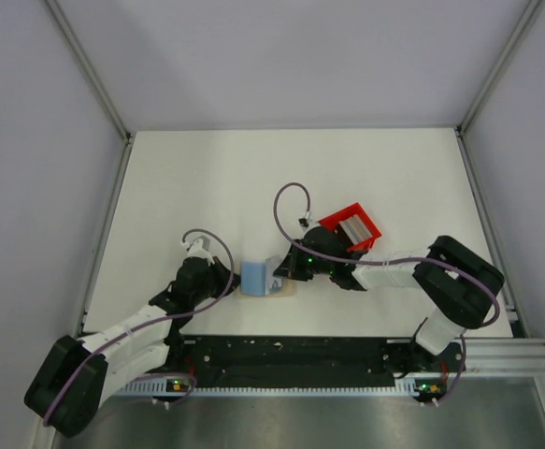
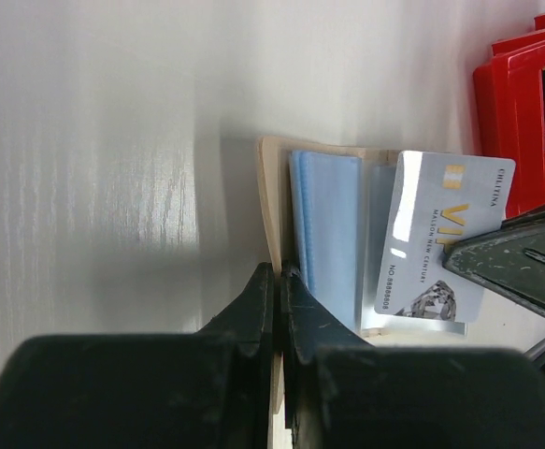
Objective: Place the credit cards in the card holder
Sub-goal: Turn over the card slot in the card holder, then insert the credit card into the card holder.
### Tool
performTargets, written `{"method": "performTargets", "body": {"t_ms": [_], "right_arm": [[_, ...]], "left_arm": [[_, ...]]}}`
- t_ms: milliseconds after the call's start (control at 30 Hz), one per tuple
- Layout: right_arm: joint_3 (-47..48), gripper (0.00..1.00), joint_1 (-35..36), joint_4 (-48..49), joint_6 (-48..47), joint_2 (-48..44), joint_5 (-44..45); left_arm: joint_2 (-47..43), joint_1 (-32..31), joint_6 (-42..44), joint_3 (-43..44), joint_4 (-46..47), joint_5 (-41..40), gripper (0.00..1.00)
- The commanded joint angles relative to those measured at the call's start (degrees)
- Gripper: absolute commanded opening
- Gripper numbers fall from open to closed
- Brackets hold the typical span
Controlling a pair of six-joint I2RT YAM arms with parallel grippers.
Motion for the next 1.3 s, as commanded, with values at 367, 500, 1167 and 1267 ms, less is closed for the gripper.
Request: {"method": "performTargets", "body": {"t_ms": [367,500,1167,1267], "right_arm": [[-2.64,0.0,-1.01,11.29,4.08,6.85,-4.47],[-2.9,0.0,-1.01,10.33,5.14,7.9,-4.21],[-3.08,0.0,-0.31,10.95,6.9,10.98,-1.84],[-2.29,0.0,-0.4,8.84,6.28,10.46,-0.44]], "left_arm": [[2.85,-0.39,0.87,-0.72,2.16,-0.19,0.0],[2.94,-0.48,0.78,-0.72,2.16,-0.36,0.0],[2.94,-0.65,1.31,-1.08,2.6,-0.37,0.0],[2.85,-0.65,1.4,-1.25,2.69,-0.28,0.0]]}}
